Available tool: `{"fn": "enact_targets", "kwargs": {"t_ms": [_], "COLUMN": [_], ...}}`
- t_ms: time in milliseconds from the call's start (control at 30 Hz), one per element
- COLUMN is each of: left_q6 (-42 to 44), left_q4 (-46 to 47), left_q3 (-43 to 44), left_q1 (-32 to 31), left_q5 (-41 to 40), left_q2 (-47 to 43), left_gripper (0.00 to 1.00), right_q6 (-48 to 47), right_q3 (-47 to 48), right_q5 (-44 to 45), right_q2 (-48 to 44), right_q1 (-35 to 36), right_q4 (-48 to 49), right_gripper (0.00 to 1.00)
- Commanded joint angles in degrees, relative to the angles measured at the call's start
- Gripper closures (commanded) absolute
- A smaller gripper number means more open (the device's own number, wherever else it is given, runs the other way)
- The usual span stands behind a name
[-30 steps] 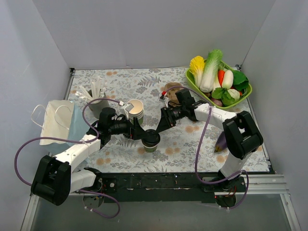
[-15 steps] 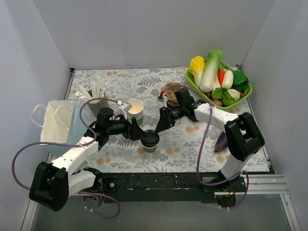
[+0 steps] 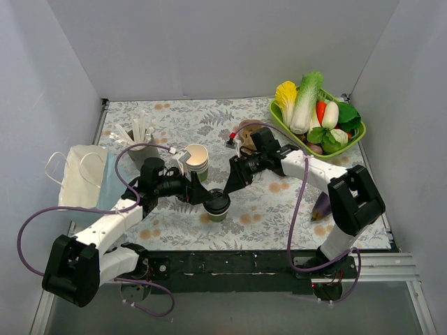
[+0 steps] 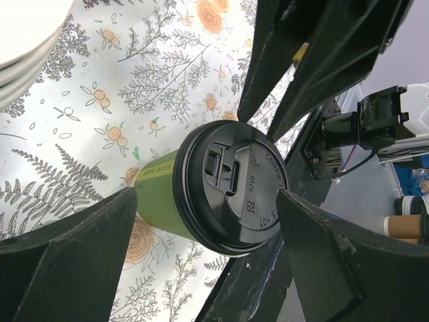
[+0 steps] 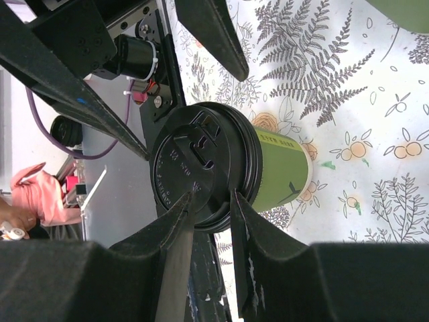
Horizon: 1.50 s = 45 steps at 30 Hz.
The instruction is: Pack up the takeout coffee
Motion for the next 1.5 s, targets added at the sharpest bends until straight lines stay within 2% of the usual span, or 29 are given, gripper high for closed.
{"fn": "enact_targets", "kwargs": {"t_ms": [0,767,933,1133,1233,1367,1467], "left_q6": [0.97,1.41,2.72,3.86,5.09,6.06,6.24], "left_q4": [-0.05,0.65,1.70,2.32,2.23,2.58,2.67], "left_q3": [-0.93,-1.81,-0.23,1.35,1.35,1.35,1.18], "left_q1": [0.56,0.91,1.00,0.91,0.91,0.91,0.91], "left_q5": [-1.29,1.43,3.35,5.29,5.47,5.91,6.70], "left_q2": [-1.57,-2.98,-1.40,0.54,0.71,0.98,0.36], "left_gripper": [0.14,0.18,0.19,0.25,0.28,0.31,0.33], "right_q6": [-2.25,-8.49,-13.14,-24.03,-30.01,-35.56,-37.23], "right_q3": [1.95,5.73,6.52,7.32,4.34,-2.96,-6.65], "right_q5": [0.58,4.35,4.71,6.55,9.44,22.33,26.05], "right_q2": [-2.86,-4.00,-4.79,-7.60,-12.06,-18.15,-19.56], "right_q1": [1.40,2.99,3.08,4.83,7.63,14.40,16.43], "right_q4": [-1.38,-7.00,-9.11,-14.55,-13.00,-8.77,-6.49], "right_gripper": [0.65,0.66,0.66,0.64,0.57,0.50,0.46]}}
